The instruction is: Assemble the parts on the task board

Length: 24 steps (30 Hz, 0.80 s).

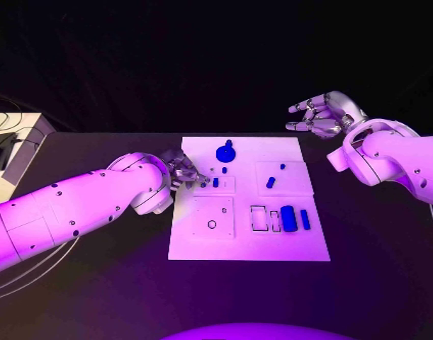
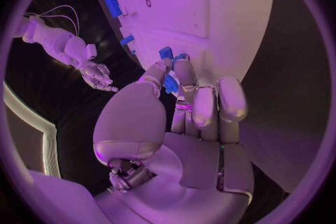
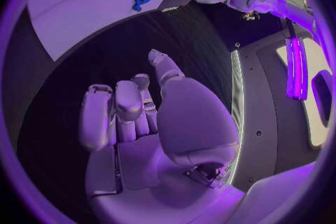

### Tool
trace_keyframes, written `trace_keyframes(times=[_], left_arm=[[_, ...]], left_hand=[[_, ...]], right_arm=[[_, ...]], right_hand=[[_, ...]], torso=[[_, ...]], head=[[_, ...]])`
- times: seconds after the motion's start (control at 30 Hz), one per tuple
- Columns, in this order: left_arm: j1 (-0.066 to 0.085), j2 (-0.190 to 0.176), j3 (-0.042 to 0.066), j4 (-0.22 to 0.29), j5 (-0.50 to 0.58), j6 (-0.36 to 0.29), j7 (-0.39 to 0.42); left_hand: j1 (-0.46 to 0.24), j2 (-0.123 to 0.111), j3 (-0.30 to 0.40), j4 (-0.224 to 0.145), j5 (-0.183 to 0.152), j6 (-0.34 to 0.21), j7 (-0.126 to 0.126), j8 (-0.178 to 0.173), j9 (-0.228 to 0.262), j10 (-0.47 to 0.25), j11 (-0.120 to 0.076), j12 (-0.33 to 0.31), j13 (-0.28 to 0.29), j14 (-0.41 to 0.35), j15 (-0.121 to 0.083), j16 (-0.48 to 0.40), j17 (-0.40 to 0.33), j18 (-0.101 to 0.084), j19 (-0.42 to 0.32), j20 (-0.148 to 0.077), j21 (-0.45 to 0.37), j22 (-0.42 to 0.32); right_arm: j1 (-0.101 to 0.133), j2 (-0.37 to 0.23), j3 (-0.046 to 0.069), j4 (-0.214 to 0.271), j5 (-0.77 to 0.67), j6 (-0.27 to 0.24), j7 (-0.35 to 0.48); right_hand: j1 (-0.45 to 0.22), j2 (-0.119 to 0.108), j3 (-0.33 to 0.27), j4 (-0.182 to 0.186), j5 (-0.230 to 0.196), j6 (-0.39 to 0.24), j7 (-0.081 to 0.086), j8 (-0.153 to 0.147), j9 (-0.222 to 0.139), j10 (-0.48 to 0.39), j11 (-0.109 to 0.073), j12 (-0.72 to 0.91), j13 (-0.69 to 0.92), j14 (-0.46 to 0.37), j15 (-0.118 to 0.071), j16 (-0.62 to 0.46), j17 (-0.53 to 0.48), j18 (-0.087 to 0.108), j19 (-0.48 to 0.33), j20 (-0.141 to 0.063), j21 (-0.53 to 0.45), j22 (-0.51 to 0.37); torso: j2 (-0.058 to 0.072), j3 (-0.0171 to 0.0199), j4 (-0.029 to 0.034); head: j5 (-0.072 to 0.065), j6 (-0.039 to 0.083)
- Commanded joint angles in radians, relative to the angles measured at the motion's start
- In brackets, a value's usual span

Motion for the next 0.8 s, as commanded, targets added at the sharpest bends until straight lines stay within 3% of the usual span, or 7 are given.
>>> trace_keyframes(times=[0.03,0.3,0.8], left_arm=[[-0.011,0.005,-0.009,-0.002,-0.006,0.057,-0.018],[-0.011,0.004,-0.009,0.0,-0.022,0.064,-0.027],[-0.011,-0.004,-0.008,0.003,-0.039,0.064,-0.036]], left_hand=[[0.026,0.025,0.056,-0.032,0.006,0.064,-0.057,0.001,0.001,0.011,-0.006,-0.002,-0.002,0.004,0.001,0.006,0.002,-0.02,0.004,0.0,0.004,0.005],[0.02,-0.001,0.117,-0.022,0.01,0.066,-0.058,0.005,0.01,0.016,-0.006,-0.003,-0.005,0.004,0.002,0.008,0.005,-0.02,0.004,0.001,0.006,0.006],[0.022,-0.008,0.132,-0.023,0.013,0.064,-0.058,0.012,0.016,0.016,-0.006,0.0,-0.005,0.005,0.002,0.01,0.006,-0.02,0.005,0.002,0.007,0.006]], right_arm=[[-0.001,0.001,0.0,0.0,-0.001,0.011,0.011],[-0.001,0.0,0.0,-0.001,-0.001,0.012,0.011],[-0.002,-0.002,0.0,-0.001,-0.001,0.011,0.011]], right_hand=[[-0.01,0.0,0.0,0.002,0.003,0.002,0.007,-0.005,0.0,0.002,-0.007,0.004,0.001,0.007,-0.003,-0.006,-0.001,0.0,0.078,-0.002,-0.006,0.191],[-0.012,0.001,0.0,0.001,0.004,0.003,0.007,-0.006,0.0,0.003,-0.008,0.004,0.002,0.007,-0.003,-0.006,-0.001,0.0,0.078,-0.002,-0.007,0.191],[-0.012,0.001,0.0,0.001,0.004,0.003,0.007,-0.006,0.0,0.003,-0.008,0.004,0.002,0.007,-0.003,-0.006,-0.001,0.0,0.078,-0.002,-0.007,0.191]], torso=[[0.0,-0.0002,-0.0002],[-0.001,-0.0009,0.0007],[0.0,-0.0017,0.0011]], head=[[-0.001,0.0],[-0.003,-0.001],[-0.003,0.001]])
